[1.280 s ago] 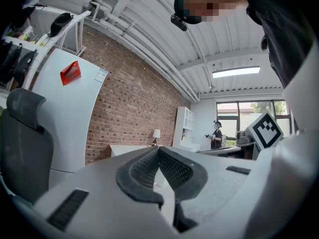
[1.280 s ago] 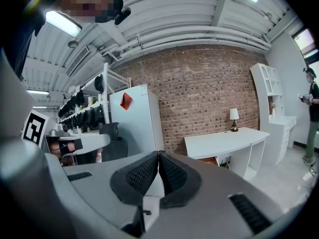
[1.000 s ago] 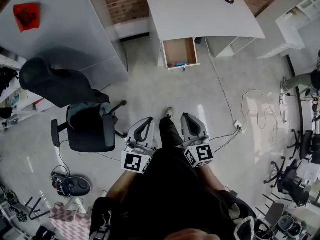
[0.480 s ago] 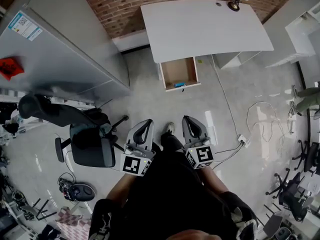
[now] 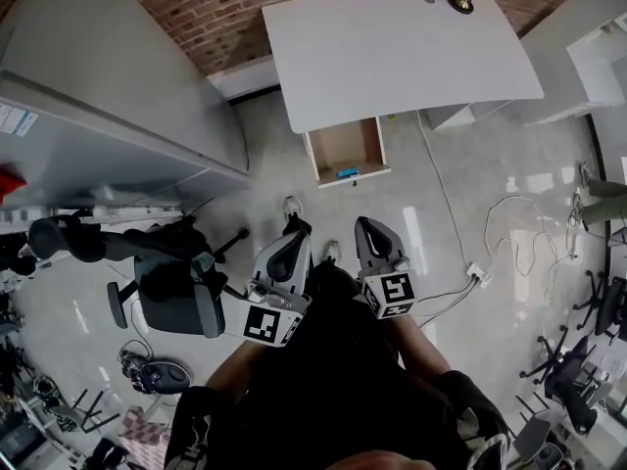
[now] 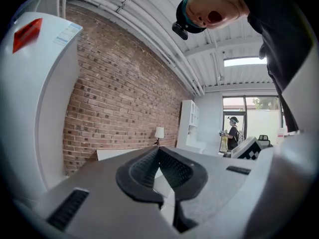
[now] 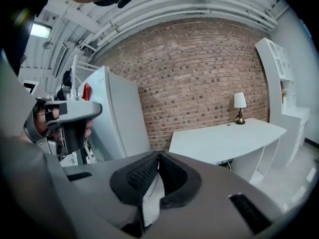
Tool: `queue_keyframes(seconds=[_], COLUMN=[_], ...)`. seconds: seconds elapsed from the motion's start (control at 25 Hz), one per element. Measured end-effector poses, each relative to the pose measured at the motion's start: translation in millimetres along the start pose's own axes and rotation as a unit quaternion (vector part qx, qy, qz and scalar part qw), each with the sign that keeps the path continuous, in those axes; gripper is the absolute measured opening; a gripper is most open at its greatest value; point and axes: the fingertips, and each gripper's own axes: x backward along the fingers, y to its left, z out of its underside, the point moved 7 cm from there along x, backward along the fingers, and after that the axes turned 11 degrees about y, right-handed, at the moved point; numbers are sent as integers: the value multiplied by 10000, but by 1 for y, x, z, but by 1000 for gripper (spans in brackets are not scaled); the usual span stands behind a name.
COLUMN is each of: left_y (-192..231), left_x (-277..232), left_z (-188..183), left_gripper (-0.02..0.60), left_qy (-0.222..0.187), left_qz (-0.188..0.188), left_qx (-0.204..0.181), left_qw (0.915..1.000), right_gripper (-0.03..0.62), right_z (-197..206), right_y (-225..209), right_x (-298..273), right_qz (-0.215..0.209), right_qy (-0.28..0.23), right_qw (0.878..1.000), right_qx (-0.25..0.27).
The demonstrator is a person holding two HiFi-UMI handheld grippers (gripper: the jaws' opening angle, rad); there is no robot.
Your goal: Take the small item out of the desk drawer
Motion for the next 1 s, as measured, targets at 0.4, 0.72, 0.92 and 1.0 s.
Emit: queue_keyframes(seconds=[0.4, 0.72, 0.92, 1.0], left_y=[63, 99, 116, 121], left_x=[-54, -97, -115, -121], left_z=[13, 31, 47, 51], left_gripper=[9, 9, 9, 9], left_qy=[82, 424, 625, 604], left_qz=[143, 214, 279, 313], left_qx=[204, 309, 268, 265], left_qw=[9997, 9984, 9973, 9973], right_gripper=[29, 60, 202, 219], right_z=[27, 60, 91, 105], right_y=[-22, -52, -68, -73], right_x=[-88, -165, -211, -226], right_qz=[240, 237, 220, 207], right_qy=[664, 1280, 1870, 2065], right_qw=[9975, 9915, 9820, 9779], right_qx=[-16, 2, -170, -240])
